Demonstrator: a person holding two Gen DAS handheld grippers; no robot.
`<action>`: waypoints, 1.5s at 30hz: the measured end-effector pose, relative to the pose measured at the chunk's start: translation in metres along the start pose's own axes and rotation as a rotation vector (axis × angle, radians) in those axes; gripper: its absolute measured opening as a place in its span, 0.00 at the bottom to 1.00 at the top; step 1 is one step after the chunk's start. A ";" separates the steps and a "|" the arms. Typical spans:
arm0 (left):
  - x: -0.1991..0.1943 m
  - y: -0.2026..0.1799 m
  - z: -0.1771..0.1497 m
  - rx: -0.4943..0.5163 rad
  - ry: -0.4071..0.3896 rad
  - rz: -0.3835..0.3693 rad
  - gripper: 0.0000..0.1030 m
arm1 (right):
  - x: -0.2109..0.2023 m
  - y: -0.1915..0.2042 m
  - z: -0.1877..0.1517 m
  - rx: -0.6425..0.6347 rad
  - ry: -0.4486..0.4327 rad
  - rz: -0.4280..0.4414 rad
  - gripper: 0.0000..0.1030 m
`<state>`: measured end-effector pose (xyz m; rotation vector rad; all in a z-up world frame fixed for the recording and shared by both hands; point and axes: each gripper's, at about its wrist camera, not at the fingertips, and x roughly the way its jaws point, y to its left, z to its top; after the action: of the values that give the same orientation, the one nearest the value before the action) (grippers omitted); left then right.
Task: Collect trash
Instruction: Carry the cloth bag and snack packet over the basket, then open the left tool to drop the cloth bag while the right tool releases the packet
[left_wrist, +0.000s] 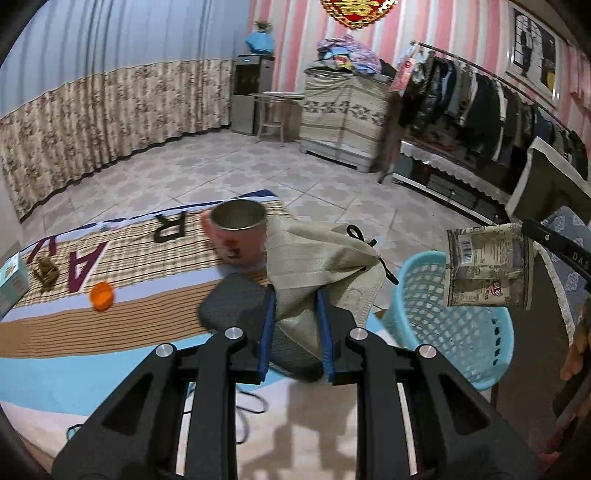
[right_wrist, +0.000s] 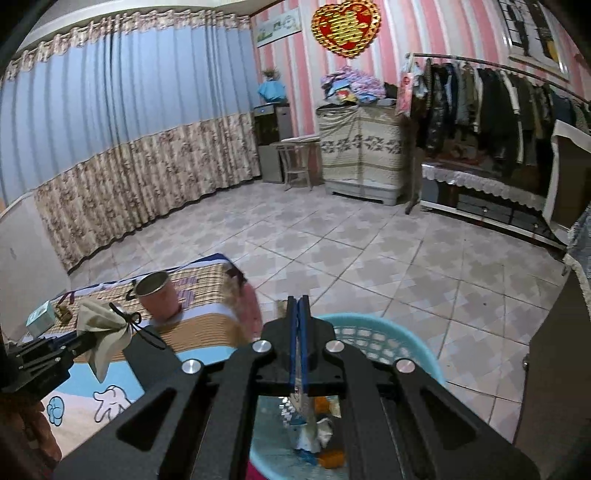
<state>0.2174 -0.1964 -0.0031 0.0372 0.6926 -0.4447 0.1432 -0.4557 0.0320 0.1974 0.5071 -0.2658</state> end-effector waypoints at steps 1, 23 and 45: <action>0.002 -0.005 0.000 0.007 0.001 -0.006 0.19 | 0.000 -0.004 0.000 0.002 0.002 -0.008 0.02; 0.059 -0.116 -0.013 0.178 0.048 -0.124 0.20 | 0.013 -0.073 -0.027 0.079 0.055 -0.103 0.02; 0.035 -0.093 -0.004 0.144 -0.034 -0.048 0.83 | 0.025 -0.070 -0.041 0.098 0.087 -0.084 0.02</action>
<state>0.2011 -0.2934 -0.0173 0.1490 0.6279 -0.5399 0.1249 -0.5163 -0.0241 0.2845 0.5903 -0.3652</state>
